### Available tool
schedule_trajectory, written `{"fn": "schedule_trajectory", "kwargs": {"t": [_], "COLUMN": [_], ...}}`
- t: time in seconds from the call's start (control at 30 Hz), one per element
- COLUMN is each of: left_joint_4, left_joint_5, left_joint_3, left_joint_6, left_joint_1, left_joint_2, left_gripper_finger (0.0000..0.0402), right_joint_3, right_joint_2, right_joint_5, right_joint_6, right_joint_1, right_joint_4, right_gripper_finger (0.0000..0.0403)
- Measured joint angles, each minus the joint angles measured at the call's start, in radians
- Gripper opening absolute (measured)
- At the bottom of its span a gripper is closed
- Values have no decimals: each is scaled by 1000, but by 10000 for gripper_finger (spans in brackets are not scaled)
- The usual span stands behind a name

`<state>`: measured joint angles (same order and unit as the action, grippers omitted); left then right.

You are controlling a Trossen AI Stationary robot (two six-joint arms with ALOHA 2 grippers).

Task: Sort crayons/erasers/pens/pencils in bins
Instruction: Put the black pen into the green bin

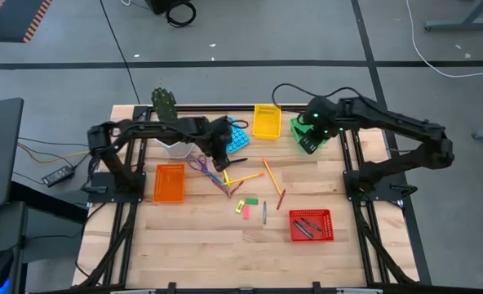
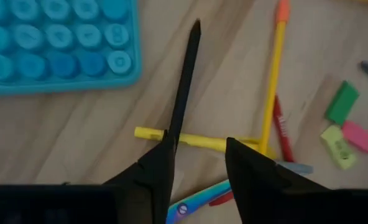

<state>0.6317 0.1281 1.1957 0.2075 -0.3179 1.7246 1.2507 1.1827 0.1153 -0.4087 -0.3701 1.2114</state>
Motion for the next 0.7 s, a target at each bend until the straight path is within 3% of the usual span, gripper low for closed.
{"fn": "schedule_trajectory", "kwargs": {"t": [0.17,0.7], "left_joint_4": [-72,-94], "left_joint_5": [0,-2], "left_joint_3": [0,0], "left_joint_6": [-21,-10], "left_joint_1": [19,26], "left_joint_2": [59,205], "left_gripper_finger": [154,126], "right_joint_3": [0,0], "right_joint_2": [-56,-64], "right_joint_5": [50,48], "right_joint_6": [-29,-52], "right_joint_1": [-1,0], "right_joint_4": [7,35], "right_gripper_finger": [103,103]}}
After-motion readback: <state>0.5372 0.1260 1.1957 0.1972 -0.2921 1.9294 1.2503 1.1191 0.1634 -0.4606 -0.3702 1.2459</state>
